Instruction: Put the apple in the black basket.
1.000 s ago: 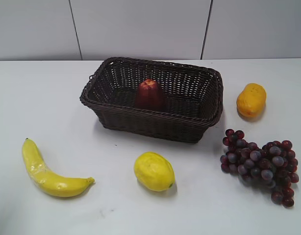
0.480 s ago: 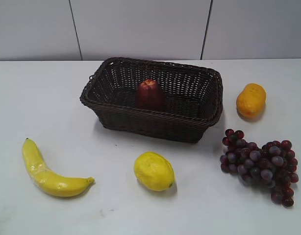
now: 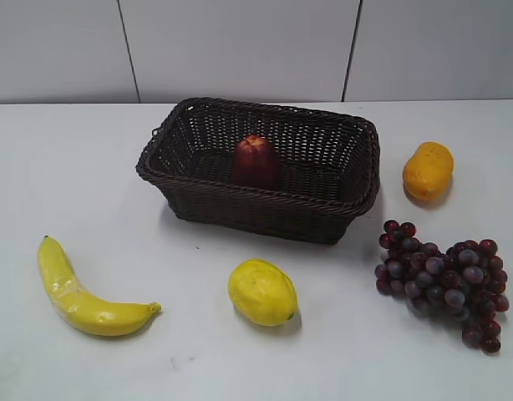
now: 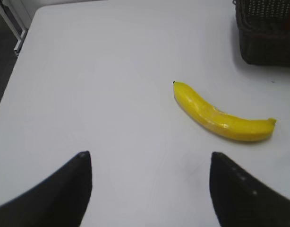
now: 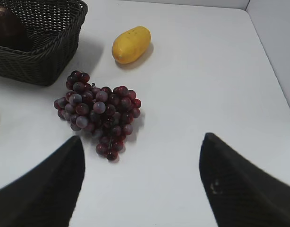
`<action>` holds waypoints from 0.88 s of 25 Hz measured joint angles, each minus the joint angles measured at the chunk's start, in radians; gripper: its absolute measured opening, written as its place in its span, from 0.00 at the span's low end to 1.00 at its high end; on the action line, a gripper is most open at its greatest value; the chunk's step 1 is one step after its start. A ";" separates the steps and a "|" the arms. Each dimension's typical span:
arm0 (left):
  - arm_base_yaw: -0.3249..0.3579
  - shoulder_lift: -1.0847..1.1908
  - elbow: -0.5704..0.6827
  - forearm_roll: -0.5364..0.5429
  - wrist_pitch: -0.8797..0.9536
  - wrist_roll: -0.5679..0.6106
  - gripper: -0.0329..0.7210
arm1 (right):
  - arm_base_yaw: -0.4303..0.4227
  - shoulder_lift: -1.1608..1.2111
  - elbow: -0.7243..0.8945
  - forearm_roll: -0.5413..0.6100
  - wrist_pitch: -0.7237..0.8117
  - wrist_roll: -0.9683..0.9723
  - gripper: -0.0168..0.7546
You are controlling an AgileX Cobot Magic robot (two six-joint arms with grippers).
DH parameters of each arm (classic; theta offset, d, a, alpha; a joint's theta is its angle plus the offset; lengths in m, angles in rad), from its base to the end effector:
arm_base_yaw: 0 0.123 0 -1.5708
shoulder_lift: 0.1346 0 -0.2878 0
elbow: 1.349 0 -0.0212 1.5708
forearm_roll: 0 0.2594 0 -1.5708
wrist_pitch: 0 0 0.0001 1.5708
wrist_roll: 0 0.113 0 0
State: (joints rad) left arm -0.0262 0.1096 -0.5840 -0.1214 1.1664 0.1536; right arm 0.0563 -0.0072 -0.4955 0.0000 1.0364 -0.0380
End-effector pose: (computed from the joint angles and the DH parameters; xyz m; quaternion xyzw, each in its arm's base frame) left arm 0.0212 -0.0131 0.2850 0.0841 0.8800 -0.0308 0.4665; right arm 0.0201 0.0011 0.2726 -0.0399 0.8452 0.0049 0.5330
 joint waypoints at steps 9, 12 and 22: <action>0.000 -0.003 0.100 -0.014 -0.074 0.000 0.81 | 0.000 0.000 0.000 0.000 0.000 0.000 0.76; 0.000 -0.003 0.101 -0.014 -0.075 0.000 0.81 | 0.000 0.000 0.000 0.000 0.000 0.000 0.76; 0.000 -0.090 0.101 -0.018 -0.080 -0.001 0.81 | 0.000 0.000 0.000 0.000 0.000 0.000 0.76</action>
State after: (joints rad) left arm -0.0262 0.0192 -0.4834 -0.1392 1.0864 0.1526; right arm 0.0563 -0.0072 -0.4955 0.0000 1.0364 -0.0380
